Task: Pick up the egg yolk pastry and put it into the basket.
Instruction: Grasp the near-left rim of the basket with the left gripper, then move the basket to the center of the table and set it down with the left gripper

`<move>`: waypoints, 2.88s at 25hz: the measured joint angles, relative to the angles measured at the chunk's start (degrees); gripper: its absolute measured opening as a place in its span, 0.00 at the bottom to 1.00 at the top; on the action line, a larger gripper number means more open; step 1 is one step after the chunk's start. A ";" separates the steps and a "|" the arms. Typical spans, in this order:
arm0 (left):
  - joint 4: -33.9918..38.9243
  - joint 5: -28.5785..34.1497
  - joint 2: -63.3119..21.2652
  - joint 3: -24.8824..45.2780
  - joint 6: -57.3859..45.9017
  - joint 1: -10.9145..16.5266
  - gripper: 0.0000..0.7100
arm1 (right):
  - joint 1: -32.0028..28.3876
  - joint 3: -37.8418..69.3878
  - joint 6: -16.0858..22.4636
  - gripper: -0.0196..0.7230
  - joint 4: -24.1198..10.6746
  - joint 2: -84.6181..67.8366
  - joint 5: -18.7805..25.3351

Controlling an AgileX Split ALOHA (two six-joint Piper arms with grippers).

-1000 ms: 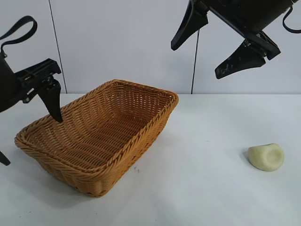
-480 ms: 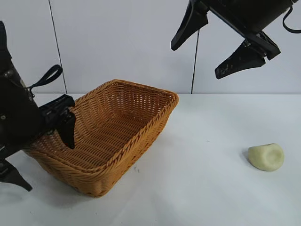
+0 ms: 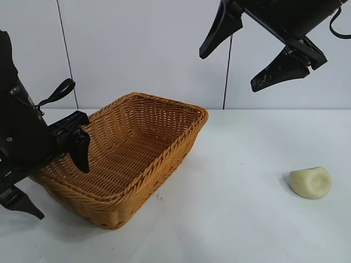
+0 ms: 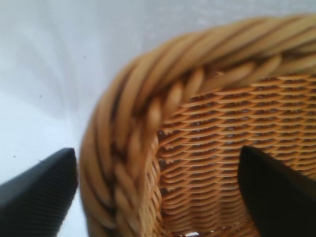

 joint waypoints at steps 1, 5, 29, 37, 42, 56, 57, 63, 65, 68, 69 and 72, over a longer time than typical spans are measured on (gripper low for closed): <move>-0.06 0.27 0.33 -0.05 0.00 0.00 0.69 | 0.00 0.00 0.00 0.96 0.00 0.00 0.00; -0.13 1.80 1.11 -0.05 0.00 0.00 0.34 | 0.00 0.00 0.00 0.96 0.00 0.00 0.00; -11.20 16.82 -0.84 -16.64 41.88 10.25 0.13 | 0.00 0.00 0.00 0.96 0.00 0.00 0.05; -9.57 26.10 1.68 -23.17 51.67 10.36 0.13 | 0.00 0.00 0.00 0.96 0.00 0.00 0.10; -10.24 35.07 8.38 -31.98 59.72 10.36 0.13 | 0.00 0.00 0.00 0.96 0.00 0.00 0.28; -11.76 34.58 16.02 -37.16 65.61 9.10 0.13 | 0.00 0.00 0.00 0.96 0.00 0.00 0.69; -11.76 33.52 16.57 -36.56 65.61 9.10 0.13 | 0.00 0.00 0.00 0.96 0.00 0.00 0.69; -12.40 30.34 19.46 -34.37 66.48 9.10 0.13 | 0.00 0.00 0.00 0.96 0.00 0.00 0.69; -12.66 29.94 19.92 -34.37 67.26 9.10 0.13 | 0.00 0.00 0.00 0.96 0.00 0.00 0.75; -12.73 29.61 19.96 -34.37 67.80 9.10 0.13 | 0.00 0.00 0.00 0.96 0.00 0.00 0.75; -12.73 29.61 19.96 -34.37 67.91 9.10 0.13 | 0.00 0.00 0.00 0.96 0.00 0.00 0.75; -12.88 29.87 19.96 -34.37 68.04 9.10 0.32 | 0.00 0.00 0.00 0.96 0.00 0.00 0.87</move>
